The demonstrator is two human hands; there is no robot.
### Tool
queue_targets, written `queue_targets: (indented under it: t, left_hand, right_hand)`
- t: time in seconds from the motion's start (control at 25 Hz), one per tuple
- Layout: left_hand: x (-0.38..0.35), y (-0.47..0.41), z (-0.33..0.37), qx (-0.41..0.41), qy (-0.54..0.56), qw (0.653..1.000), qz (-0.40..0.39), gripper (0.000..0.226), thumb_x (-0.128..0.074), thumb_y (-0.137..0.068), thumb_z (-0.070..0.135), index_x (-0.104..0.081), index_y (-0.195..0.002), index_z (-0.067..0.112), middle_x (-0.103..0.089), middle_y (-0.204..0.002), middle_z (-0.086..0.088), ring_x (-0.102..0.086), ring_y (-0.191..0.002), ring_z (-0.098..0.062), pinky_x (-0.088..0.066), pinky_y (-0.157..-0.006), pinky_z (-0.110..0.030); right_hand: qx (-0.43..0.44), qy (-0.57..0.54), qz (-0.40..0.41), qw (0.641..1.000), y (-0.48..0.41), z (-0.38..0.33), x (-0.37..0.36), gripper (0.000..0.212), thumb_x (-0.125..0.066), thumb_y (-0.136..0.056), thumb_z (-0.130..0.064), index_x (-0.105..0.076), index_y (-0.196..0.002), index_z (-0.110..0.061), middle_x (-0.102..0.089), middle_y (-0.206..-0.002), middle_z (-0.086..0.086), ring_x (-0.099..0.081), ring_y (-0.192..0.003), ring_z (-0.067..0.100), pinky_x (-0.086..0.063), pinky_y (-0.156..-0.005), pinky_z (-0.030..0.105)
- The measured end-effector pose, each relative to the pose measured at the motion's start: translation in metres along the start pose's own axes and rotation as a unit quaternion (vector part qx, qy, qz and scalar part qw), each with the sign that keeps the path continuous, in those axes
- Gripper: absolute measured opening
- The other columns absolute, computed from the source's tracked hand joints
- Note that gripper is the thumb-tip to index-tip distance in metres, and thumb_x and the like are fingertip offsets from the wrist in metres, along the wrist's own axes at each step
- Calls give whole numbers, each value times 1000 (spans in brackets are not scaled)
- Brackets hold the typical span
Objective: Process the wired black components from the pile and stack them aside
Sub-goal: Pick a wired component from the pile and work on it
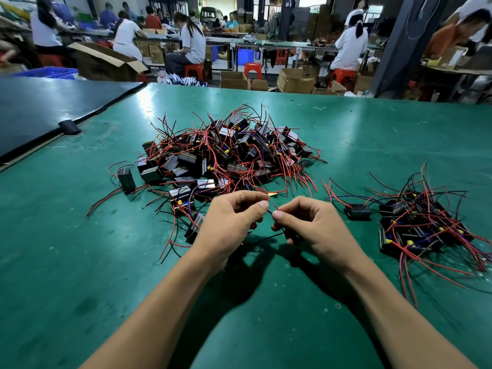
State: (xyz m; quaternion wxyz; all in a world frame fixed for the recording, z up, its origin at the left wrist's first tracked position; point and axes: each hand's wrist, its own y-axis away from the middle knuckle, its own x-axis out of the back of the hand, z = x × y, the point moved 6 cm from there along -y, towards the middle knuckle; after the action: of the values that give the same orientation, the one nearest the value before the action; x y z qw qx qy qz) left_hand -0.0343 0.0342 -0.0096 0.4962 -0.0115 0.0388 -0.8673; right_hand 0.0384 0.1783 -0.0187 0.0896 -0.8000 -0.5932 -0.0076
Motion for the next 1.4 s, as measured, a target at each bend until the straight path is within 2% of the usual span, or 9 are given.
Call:
queue_targets:
  t: [0.24,0.52,0.76,1.16,1.32,1.4]
  left_hand:
    - [-6,2,0,1,-12,1000,-18,9,-69,-88,9,-75,-87,16,-69,-72,2,-58,-71,-9,-49,-72,-27]
    - [-4,1,0,-7,-20,1000,-19,9,-70,-87,11,-76,-86,17,-70,-73,3,-58,-71,-9,-49,-73,-28]
    - [-6,3,4,-43,-35,998,-19,6,-74,-84,10,-75,-89,9,-71,-74,3,-60,-67,-2,-46,-65,-13]
    - [-6,4,9,-72,-50,996,-2,2,-71,-86,8,-73,-87,7,-70,-71,5,-61,-67,-2,-47,-66,-13]
    - [-5,3,9,-78,-60,995,18,2,-70,-87,10,-72,-87,10,-70,-73,3,-60,-68,-5,-48,-67,-17]
    - [-5,4,11,-97,-95,991,17,2,-71,-88,12,-72,-87,11,-69,-72,5,-57,-63,-2,-45,-63,-16]
  right_hand:
    - [0,15,-2,1000,0,0,0,12,-70,-91,-23,-75,-82,-17,-75,-78,8,-59,-52,12,-46,-49,18]
    - [4,32,-6,999,1,-3,-1,16,-67,-94,-21,-73,-82,-12,-74,-75,7,-54,-50,13,-43,-46,21]
    - [0,26,1,1000,1,-5,-1,15,-67,-94,-15,-74,-81,-11,-72,-71,7,-50,-49,14,-41,-45,22]
    - [1,32,-22,999,0,-3,1,15,-69,-93,-21,-75,-80,-18,-74,-77,9,-52,-49,10,-41,-47,20]
    - [40,91,34,994,0,-11,7,14,-71,-85,-38,-74,-87,-24,-74,-78,1,-59,-50,14,-44,-49,21]
    - [68,84,51,993,1,-16,7,11,-74,-85,-34,-74,-90,-25,-73,-78,-5,-60,-50,13,-45,-49,19]
